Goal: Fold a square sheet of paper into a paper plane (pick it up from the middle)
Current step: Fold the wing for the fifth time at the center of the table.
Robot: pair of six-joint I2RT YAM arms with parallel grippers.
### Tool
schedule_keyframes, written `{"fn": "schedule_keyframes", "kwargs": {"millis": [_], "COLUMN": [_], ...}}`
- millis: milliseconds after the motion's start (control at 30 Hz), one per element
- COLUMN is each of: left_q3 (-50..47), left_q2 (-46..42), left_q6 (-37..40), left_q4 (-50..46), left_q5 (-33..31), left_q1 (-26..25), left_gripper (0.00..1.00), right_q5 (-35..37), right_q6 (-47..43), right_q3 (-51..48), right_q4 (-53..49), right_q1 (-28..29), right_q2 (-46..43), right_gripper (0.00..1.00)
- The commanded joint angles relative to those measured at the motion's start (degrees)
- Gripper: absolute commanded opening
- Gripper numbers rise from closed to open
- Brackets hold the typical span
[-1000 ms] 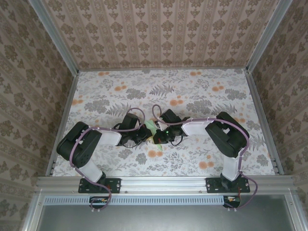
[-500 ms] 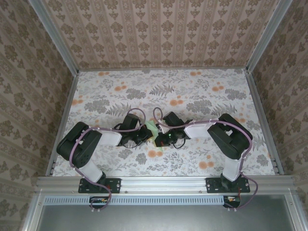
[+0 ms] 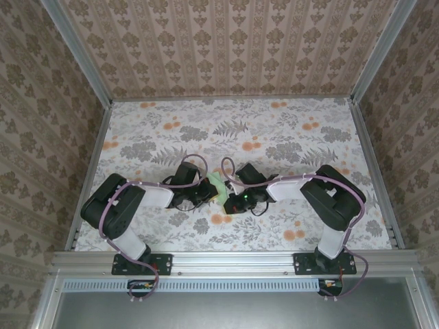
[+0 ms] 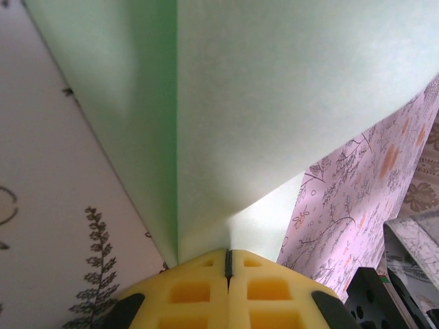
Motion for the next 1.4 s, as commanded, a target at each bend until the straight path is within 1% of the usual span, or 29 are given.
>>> {"fn": "schedule_keyframes", "kwargs": {"millis": [0,267,400,567,667,733,867,1067,1167,1233,1367], "left_q3": [-2.61,-2.01,-1.59,-0.47,0.09,0.27,0.48,1.44,1.94,2.28,4.99], "left_q2": [2.95,2.63,2.37,1.53,1.11,0.83,0.05,-1.31,-3.03,-5.33,-9.25], "left_q6": [-0.54,-0.29,-0.15,0.52,0.83,0.70,1.02,2.21,4.49,7.18,14.77], "left_q4": [-9.49,-9.16,-7.53,-6.65,-6.37,-5.65,-4.48,-2.44,-2.55,-3.57,-8.35], "left_q5": [-7.50,-6.74,-5.39,-3.76,-3.24,-2.86,-1.93,-0.52,-0.11,-0.36,-0.35], "left_q1": [0.81,0.90,0.77,0.37,0.11,-0.07,-0.15,-0.16,0.55,1.56,2.40], "left_gripper": [0.00,0.00,0.00,0.00,0.00,0.00,0.00,0.00,0.00,0.05,0.21], "right_q5": [-2.50,-0.68,1.27,3.96,5.18,7.28,8.42,8.59,9.30,10.21,11.39], "right_q6": [-1.34,-2.46,-2.27,-1.15,-0.08,0.54,1.39,1.90,1.38,0.80,-0.16], "right_q3": [-3.80,-5.41,-3.46,-0.15,2.69,4.54,6.65,7.92,7.73,7.47,6.81], "right_q4": [-11.94,-15.02,-15.67,-13.34,-11.24,-10.38,-7.83,-6.17,-7.13,-8.21,-9.82], "right_q1": [1.46,1.36,1.08,0.93,0.93,0.93,0.83,0.76,0.63,0.67,0.54], "right_q2": [-0.61,-4.34,-7.89,-12.15,-10.40,-8.18,-3.54,1.29,2.37,2.74,3.47], "right_gripper": [0.04,0.04,0.03,0.03,0.03,0.02,0.02,0.02,0.02,0.02,0.02]}}
